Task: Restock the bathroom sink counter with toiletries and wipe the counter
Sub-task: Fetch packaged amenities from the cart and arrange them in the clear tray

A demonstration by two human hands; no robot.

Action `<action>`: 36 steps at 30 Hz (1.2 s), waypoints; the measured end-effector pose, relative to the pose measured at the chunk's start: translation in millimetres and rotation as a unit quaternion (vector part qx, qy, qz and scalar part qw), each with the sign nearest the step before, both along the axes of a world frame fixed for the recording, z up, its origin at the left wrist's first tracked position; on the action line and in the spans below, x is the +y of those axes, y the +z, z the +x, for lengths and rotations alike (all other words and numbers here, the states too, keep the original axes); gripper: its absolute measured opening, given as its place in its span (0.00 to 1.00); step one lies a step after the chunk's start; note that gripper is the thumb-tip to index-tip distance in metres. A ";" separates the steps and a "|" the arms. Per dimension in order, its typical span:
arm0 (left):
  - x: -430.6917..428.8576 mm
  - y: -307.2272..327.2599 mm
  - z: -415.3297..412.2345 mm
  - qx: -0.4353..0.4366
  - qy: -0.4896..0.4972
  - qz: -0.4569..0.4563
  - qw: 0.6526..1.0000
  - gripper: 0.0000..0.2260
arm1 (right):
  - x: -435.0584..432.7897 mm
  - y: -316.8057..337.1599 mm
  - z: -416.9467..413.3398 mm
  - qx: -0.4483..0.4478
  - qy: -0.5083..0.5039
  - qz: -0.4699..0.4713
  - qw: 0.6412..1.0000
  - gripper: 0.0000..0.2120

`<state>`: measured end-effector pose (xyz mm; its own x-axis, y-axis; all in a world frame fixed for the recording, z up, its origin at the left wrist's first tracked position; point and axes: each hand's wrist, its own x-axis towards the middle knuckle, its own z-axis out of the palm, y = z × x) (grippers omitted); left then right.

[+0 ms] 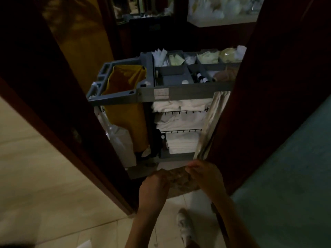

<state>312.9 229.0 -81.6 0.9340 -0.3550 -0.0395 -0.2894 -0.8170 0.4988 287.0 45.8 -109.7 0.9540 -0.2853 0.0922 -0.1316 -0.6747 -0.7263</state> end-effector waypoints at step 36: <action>-136.3 44.2 525.3 -0.100 0.067 -0.154 0.981 0.11 | -129.7 49.3 508.6 -0.066 0.016 -0.014 0.998 0.05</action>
